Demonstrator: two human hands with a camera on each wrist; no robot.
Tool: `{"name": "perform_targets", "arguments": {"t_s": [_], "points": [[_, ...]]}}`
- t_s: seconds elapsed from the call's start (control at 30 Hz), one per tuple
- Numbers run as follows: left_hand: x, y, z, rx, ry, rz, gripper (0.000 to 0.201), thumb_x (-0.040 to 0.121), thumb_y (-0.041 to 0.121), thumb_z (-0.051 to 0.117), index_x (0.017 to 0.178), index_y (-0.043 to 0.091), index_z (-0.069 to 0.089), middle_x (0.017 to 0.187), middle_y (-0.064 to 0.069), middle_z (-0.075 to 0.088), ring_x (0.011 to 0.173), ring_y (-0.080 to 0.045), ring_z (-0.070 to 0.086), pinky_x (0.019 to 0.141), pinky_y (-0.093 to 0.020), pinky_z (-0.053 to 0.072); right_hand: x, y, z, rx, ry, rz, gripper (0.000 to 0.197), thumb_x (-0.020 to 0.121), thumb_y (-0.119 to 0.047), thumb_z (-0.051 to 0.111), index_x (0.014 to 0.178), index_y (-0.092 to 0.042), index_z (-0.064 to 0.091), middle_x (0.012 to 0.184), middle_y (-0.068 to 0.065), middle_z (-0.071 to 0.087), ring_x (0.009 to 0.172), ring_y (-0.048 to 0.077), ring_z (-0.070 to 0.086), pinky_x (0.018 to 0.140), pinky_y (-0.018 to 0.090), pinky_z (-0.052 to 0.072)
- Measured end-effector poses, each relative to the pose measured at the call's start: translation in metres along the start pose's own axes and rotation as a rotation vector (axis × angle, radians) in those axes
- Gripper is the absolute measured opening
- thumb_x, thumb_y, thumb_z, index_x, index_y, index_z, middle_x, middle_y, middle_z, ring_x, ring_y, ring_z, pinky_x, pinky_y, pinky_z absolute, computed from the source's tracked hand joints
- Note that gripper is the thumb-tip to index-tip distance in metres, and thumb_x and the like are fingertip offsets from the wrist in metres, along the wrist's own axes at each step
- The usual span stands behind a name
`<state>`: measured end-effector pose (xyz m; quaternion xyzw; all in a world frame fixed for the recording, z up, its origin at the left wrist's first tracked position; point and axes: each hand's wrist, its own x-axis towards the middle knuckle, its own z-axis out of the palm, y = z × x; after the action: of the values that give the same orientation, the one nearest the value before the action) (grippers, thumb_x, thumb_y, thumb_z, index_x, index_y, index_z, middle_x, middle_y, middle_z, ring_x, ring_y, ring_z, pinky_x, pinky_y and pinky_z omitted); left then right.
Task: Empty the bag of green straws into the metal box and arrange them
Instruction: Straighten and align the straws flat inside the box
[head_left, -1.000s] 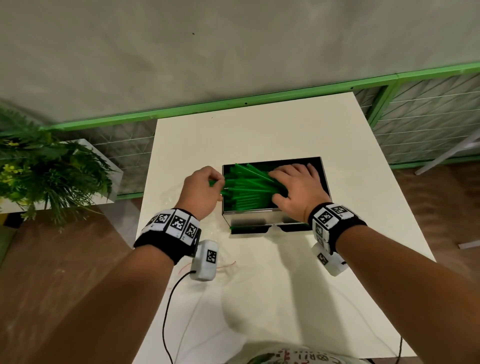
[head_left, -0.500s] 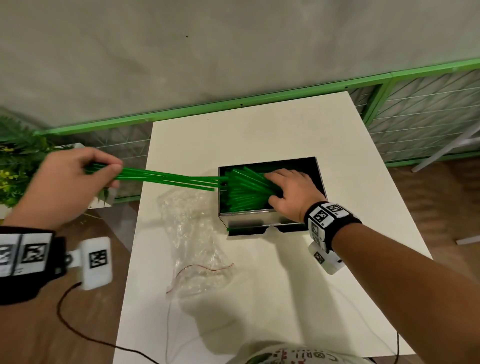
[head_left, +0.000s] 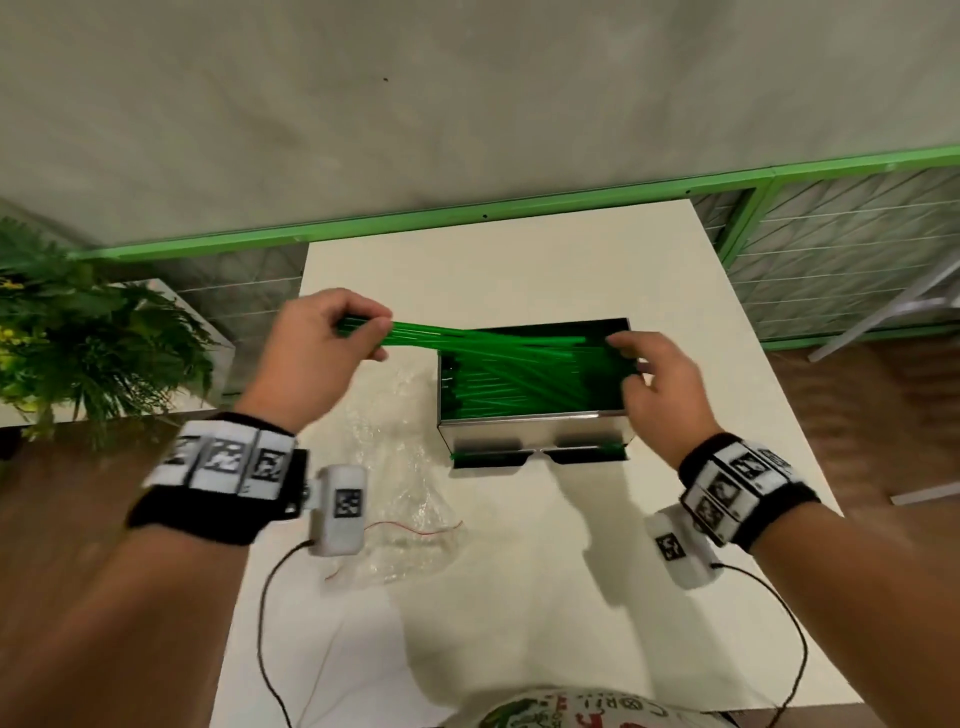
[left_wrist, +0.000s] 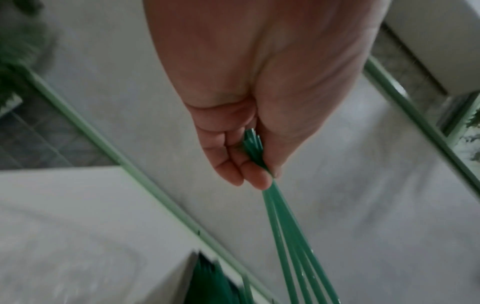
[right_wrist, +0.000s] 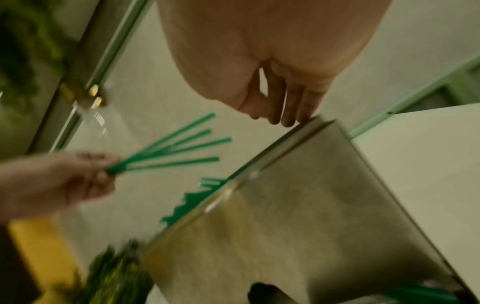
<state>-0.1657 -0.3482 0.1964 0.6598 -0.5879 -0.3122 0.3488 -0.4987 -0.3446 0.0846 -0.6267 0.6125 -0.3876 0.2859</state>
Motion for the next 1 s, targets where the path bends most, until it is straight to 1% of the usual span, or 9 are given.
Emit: {"name": "perform_targets", "arguments": {"t_s": [0.13, 0.3, 0.4, 0.47, 0.57, 0.63, 0.77, 0.93, 1.0], "points": [[0.009, -0.009, 0.063, 0.014, -0.075, 0.035, 0.015, 0.095, 0.015, 0.07, 0.087, 0.028, 0.07, 0.088, 0.005, 0.074, 0.069, -0.01, 0.074, 0.076, -0.035, 0.061, -0.014, 0.006, -0.027, 0.023, 0.213, 0.073, 0.047, 0.077, 0.013, 0.048, 0.106, -0.02, 0.066, 0.109, 0.001, 0.065, 0.102, 0.017, 0.06, 0.091, 0.04, 0.052], [0.017, -0.019, 0.103, 0.286, -0.121, 0.15, 0.007, 0.096, 0.027, 0.068, 0.1, 0.024, 0.073, 0.1, 0.007, 0.07, 0.091, -0.013, 0.066, 0.091, -0.041, 0.055, -0.02, -0.011, -0.009, -0.156, 0.058, -0.212, 0.035, 0.075, -0.007, 0.052, 0.106, -0.011, 0.067, 0.106, 0.005, 0.061, 0.103, 0.025, 0.055, 0.092, 0.032, 0.044], [0.014, -0.024, 0.108, 0.742, -0.024, 0.372, 0.048, 0.088, 0.061, 0.06, 0.12, 0.027, 0.067, 0.118, 0.002, 0.059, 0.11, -0.024, 0.054, 0.094, -0.042, 0.043, -0.021, -0.023, 0.015, -0.338, -0.173, -0.344, 0.038, 0.076, -0.021, 0.052, 0.11, -0.01, 0.066, 0.106, 0.007, 0.06, 0.096, 0.028, 0.054, 0.084, 0.04, 0.048], [0.008, -0.02, 0.111, 0.848, -0.019, 0.56, 0.077, 0.078, 0.076, 0.056, 0.135, 0.023, 0.058, 0.133, -0.004, 0.052, 0.122, -0.029, 0.048, 0.1, -0.047, 0.037, -0.02, -0.027, 0.031, -0.528, -0.355, -0.376, 0.043, 0.074, -0.03, 0.054, 0.112, -0.011, 0.062, 0.107, 0.009, 0.057, 0.095, 0.031, 0.053, 0.08, 0.044, 0.049], [0.005, -0.021, 0.126, 1.03, -0.302, 0.743, 0.112, 0.072, 0.09, 0.045, 0.156, 0.018, 0.033, 0.164, -0.009, 0.026, 0.153, -0.031, 0.021, 0.12, -0.062, 0.014, -0.016, -0.032, 0.045, -0.711, -0.526, -0.329, 0.061, 0.072, -0.034, 0.063, 0.127, -0.009, 0.053, 0.118, 0.011, 0.053, 0.106, 0.032, 0.052, 0.087, 0.044, 0.048], [0.01, -0.028, 0.136, 1.126, -0.425, 0.683, 0.123, 0.069, 0.096, 0.038, 0.161, 0.016, 0.019, 0.171, -0.009, 0.009, 0.158, -0.03, 0.004, 0.121, -0.066, 0.005, -0.012, -0.035, 0.049, -0.785, -0.577, -0.314, 0.075, 0.071, -0.034, 0.067, 0.137, -0.009, 0.043, 0.126, 0.01, 0.05, 0.114, 0.031, 0.05, 0.096, 0.044, 0.046], [0.016, -0.044, 0.141, 1.122, -0.436, 0.629, 0.121, 0.072, 0.093, 0.037, 0.16, 0.012, 0.023, 0.172, -0.008, 0.003, 0.158, -0.029, 0.002, 0.123, -0.061, 0.005, 0.0, -0.036, 0.053, -0.785, -0.61, -0.275, 0.085, 0.075, -0.035, 0.071, 0.146, -0.009, 0.032, 0.134, 0.009, 0.047, 0.123, 0.029, 0.048, 0.104, 0.044, 0.042], [0.015, -0.052, 0.144, 1.056, -0.379, 0.661, 0.111, 0.078, 0.086, 0.037, 0.158, 0.009, 0.03, 0.171, -0.011, 0.01, 0.158, -0.03, 0.009, 0.124, -0.058, 0.011, 0.013, -0.037, 0.052, -0.807, -0.643, -0.264, 0.043, 0.08, -0.031, 0.067, 0.115, -0.01, 0.055, 0.116, 0.01, 0.052, 0.11, 0.03, 0.052, 0.09, 0.041, 0.042], [0.014, -0.053, 0.145, 1.034, -0.373, 0.656, 0.11, 0.078, 0.084, 0.038, 0.157, 0.008, 0.032, 0.17, -0.012, 0.014, 0.157, -0.032, 0.012, 0.124, -0.058, 0.012, 0.015, -0.038, 0.056, -0.836, -0.663, -0.27, 0.044, 0.078, -0.03, 0.067, 0.115, -0.009, 0.056, 0.117, 0.012, 0.05, 0.11, 0.031, 0.05, 0.089, 0.042, 0.044]]}}
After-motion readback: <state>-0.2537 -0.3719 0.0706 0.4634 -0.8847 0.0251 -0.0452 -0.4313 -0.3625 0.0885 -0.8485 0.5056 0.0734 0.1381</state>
